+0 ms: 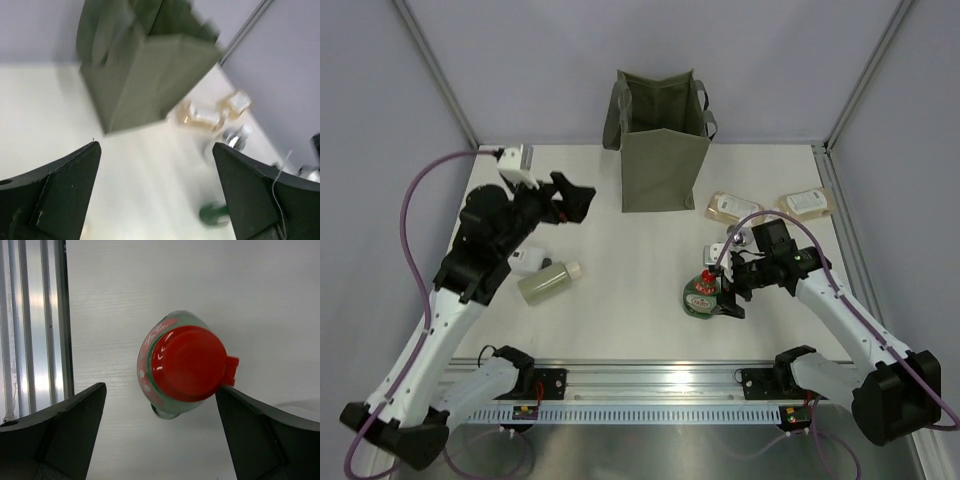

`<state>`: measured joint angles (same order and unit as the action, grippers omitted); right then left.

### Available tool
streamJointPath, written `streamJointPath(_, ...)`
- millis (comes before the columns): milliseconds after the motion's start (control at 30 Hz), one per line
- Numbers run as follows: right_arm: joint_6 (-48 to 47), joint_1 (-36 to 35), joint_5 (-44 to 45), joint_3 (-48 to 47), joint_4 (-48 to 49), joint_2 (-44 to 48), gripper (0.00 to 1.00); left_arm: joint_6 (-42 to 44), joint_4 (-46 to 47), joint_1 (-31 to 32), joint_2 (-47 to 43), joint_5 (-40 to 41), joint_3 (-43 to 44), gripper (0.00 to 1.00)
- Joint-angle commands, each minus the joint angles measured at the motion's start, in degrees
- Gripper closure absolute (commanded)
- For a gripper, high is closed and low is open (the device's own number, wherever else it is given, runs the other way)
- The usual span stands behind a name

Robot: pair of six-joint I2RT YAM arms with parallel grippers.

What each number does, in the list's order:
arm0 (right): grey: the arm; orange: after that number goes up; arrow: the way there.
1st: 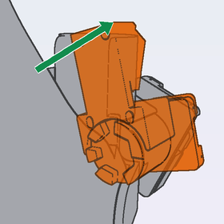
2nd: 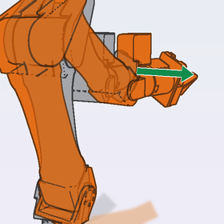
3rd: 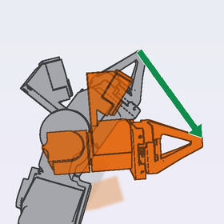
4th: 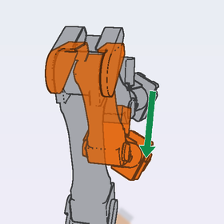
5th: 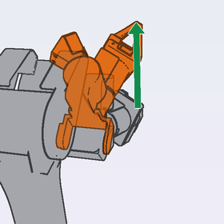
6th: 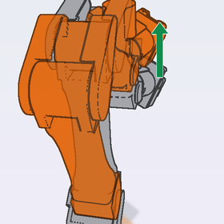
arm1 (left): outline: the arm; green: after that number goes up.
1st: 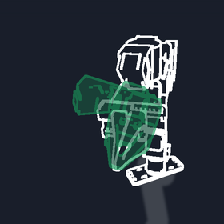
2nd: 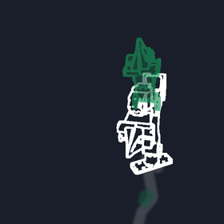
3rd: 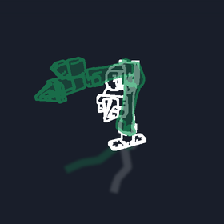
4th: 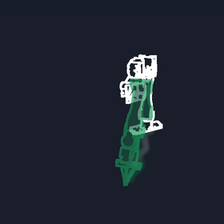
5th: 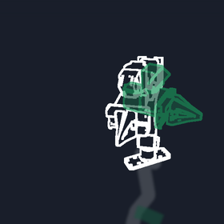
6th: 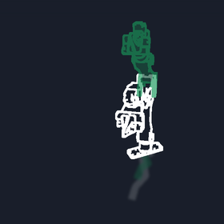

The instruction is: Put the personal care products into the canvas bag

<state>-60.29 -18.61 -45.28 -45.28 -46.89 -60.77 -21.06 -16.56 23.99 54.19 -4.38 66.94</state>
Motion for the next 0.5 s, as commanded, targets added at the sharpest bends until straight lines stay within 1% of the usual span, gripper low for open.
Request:
streamJointPath(0, 3.43, -1.95, 0.9, 0.19, 7.61, -1.45, 0.01, -0.38, -7.15, -0.17, -8.97, 4.11, -8.91, 0.01)
streamJointPath(33, 3.51, -2.13, -1.02, 0.19, 8.04, -1.71, 0.01, -1.69, -8.04, -0.17, -11.28, 5.95, -12.41, 0.01)
streamJointPath(100, 4.91, -3.96, -1.39, 0.01, 9.27, -2.41, 0.04, -3.02, -9.81, -0.17, -16.98, 6.66, -15.16, 0.01)
streamJointPath(233, 6.85, -5.56, -1.57, 0.45, 11.21, -3.56, 0.24, -7.32, -10.95, -0.17, -23.24, 8.25, -19.82, 0.01)
streamJointPath(267, 7.12, -5.65, -1.57, 0.63, 11.47, -3.74, 0.38, -8.03, -11.04, -0.17, -24.04, 8.34, -20.44, 0.01)
streamJointPath(333, 7.73, -5.65, -1.66, 0.54, 11.3, -3.65, 0.51, -9.08, -11.04, -0.17, -25.45, 8.43, -21.67, 0.01)
streamJointPath(367, 8.34, -5.65, -1.48, 0.37, 11.3, -3.48, 0.66, -9.26, -11.39, -0.17, -25.63, 8.34, -21.85, 0.01)
streamJointPath(433, 9.48, -5.56, -1.22, -0.42, 10.69, -2.69, 0.8, -8.83, -12.09, -0.17, -25.54, 8.16, -21.68, 0.01)
streamJointPath(467, 10.27, -5.65, -0.87, -1.64, 10.51, -2.42, 0.91, -8.56, -13.23, -0.17, -25.28, 8.07, -21.5, 0.01)
